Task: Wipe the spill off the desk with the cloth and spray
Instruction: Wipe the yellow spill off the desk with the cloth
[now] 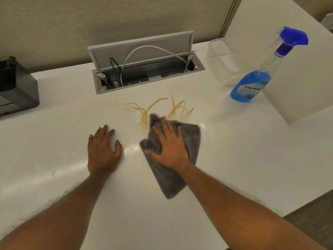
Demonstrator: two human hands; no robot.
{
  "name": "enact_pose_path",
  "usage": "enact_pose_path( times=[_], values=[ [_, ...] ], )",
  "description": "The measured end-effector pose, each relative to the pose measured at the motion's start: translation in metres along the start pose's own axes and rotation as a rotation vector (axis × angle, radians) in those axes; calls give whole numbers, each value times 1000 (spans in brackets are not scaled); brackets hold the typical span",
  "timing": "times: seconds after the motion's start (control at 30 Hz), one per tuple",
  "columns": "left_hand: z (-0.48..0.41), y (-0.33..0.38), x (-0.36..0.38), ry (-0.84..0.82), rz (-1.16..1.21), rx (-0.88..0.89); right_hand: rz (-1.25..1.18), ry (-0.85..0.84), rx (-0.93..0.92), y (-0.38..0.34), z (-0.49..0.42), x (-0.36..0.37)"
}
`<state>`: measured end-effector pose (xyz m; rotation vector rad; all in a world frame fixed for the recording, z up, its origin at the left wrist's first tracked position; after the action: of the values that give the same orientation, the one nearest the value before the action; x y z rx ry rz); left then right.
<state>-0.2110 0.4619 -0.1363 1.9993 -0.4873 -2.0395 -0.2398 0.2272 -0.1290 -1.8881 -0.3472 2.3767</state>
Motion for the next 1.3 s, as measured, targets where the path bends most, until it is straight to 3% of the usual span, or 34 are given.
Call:
enact_pose_path(
  times=[0.07,0.13,0.33,0.47,0.57,0.7,0.83,0.93,1.03,1.13,1.3],
  values=[
    [0,0,-1,-1,1,5,-64,6,-196,-11,40,6],
    [0,0,0,-3,4,-9,-122,45,-237,8,79,12],
    [0,0,0,-2,-3,-19,11,61,174,96,69,-9],
    [1,0,0,-3,-5,-28,57,2,207,79,-6,-13],
    [1,-1,0,-1,-8,-20,89,-30,95,41,-39,-12],
    [1,-1,0,8,-13,-9,37,-36,-286,-12,-3,2],
    [1,0,-1,11,-2,-10,-166,41,-464,15,73,4],
    [2,1,-1,26,-5,-15,-410,177,-157,73,93,-10],
    [2,1,-2,22,-5,-20,-414,170,190,103,61,-18],
    [2,2,-2,21,-5,-15,-241,115,185,85,6,-25],
    [0,0,0,17,-18,-6,-141,46,-16,7,-35,-7]
  ],
)
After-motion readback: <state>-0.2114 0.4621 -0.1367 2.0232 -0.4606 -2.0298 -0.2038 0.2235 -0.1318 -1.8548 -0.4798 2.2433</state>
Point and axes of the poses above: each hand's wrist, its own z-axis away from the middle knuckle, its own x-axis out of the palm, y = z × x, the point moved 6 cm from there along -z, towards the middle knuckle, and after that the axes turned 7 degrees about -y, right-handed, at the moved point
